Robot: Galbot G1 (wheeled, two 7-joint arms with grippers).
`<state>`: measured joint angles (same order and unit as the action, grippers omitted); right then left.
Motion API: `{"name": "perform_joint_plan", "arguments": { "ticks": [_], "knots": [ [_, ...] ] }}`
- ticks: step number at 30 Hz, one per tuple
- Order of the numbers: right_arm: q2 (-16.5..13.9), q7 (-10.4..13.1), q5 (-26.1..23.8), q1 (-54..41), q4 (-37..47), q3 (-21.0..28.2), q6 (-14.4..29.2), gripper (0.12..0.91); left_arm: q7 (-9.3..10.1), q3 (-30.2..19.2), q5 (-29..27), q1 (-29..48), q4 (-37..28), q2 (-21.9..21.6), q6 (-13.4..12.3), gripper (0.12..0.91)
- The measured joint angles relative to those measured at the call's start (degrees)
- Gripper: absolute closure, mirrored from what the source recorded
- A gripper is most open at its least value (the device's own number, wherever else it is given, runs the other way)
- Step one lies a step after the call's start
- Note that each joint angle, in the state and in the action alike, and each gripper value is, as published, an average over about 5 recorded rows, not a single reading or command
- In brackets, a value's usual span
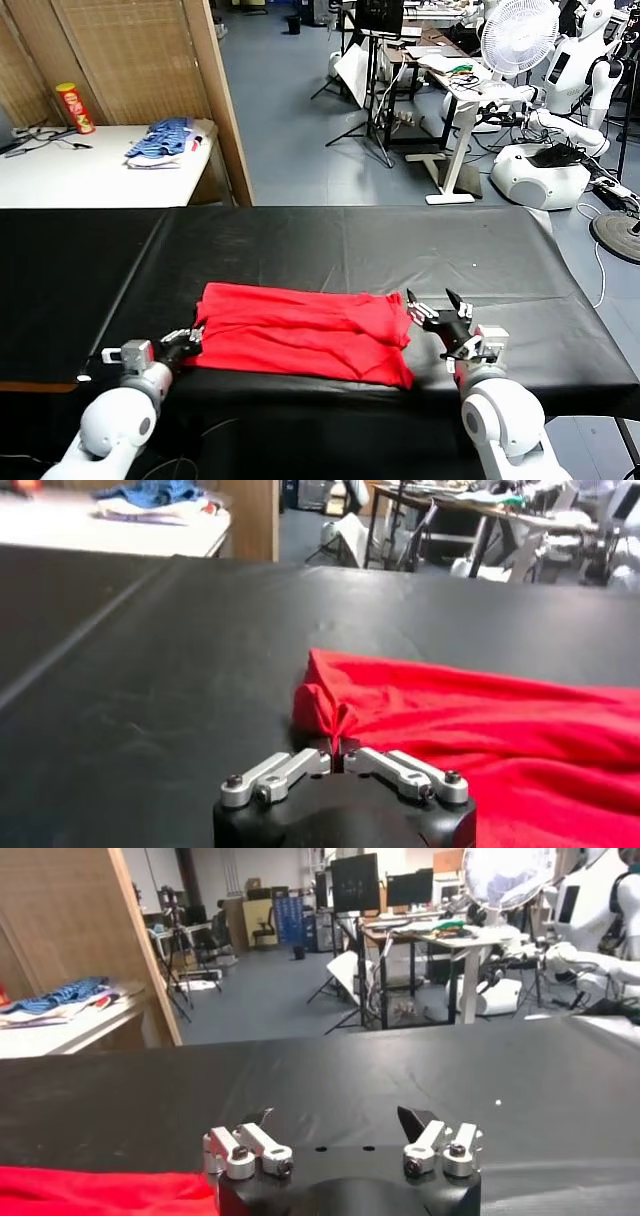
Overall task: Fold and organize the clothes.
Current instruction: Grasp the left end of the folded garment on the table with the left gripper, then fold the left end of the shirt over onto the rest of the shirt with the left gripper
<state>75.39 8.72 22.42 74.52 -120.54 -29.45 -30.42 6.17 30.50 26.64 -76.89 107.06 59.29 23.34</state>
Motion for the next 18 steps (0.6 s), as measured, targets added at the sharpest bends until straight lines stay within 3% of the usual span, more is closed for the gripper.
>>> {"name": "perform_joint_plan", "arguments": {
  "ticks": [5, 10, 14, 18],
  "knots": [
    [-0.1, 0.0, 0.1, 0.6, -0.7, -1.0, 0.0, 0.227, 0.61, 2.6, -11.5, -0.5, -2.3, -2.8, -1.6, 0.872],
    [-0.1, 0.0, 0.2, 0.8, -0.9, -1.2, -0.1, 0.227, 0.76, 6.3, -17.5, -2.0, -3.3, -7.0, -2.0, 0.872],
    [0.2, 0.0, -0.1, 0.9, -0.9, -0.7, -0.1, 0.227, 1.19, 7.5, -16.3, -3.5, -1.4, -8.3, -0.5, 0.872],
    [0.6, 0.1, -0.6, 1.5, -1.2, -0.4, -0.1, 0.227, 2.72, 6.3, -10.6, -3.6, 3.2, -7.0, 3.1, 0.872]
  ]
}}
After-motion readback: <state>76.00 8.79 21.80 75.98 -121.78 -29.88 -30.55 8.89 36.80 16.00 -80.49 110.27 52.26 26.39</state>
